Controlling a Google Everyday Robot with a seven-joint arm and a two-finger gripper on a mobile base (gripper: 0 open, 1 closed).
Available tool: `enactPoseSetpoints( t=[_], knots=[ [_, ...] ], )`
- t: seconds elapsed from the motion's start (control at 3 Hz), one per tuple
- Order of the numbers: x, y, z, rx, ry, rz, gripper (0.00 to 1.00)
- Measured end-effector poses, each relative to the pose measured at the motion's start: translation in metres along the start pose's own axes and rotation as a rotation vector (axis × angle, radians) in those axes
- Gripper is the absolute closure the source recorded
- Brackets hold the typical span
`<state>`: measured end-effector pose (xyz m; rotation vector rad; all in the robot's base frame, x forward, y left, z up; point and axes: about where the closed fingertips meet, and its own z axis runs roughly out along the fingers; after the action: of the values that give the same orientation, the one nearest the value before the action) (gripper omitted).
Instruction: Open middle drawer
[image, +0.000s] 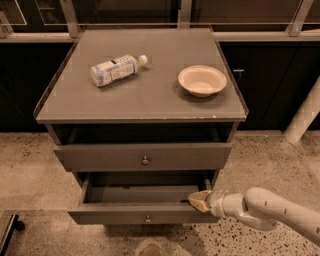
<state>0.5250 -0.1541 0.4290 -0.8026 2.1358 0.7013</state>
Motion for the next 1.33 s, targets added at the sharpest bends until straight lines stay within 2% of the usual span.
enactPoseSetpoints(
  t=[0.33, 0.67, 1.33],
  knots=[
    [0.0067, 0.0070, -0.0031, -0.053, 0.019, -0.026, 1.00],
    [0.0112, 0.0104, -0.0083, -0.075, 0.039, -0.049, 1.00],
    [0.0098, 0.0121, -0.0035, -0.091, 0.056, -0.055, 1.00]
  ],
)
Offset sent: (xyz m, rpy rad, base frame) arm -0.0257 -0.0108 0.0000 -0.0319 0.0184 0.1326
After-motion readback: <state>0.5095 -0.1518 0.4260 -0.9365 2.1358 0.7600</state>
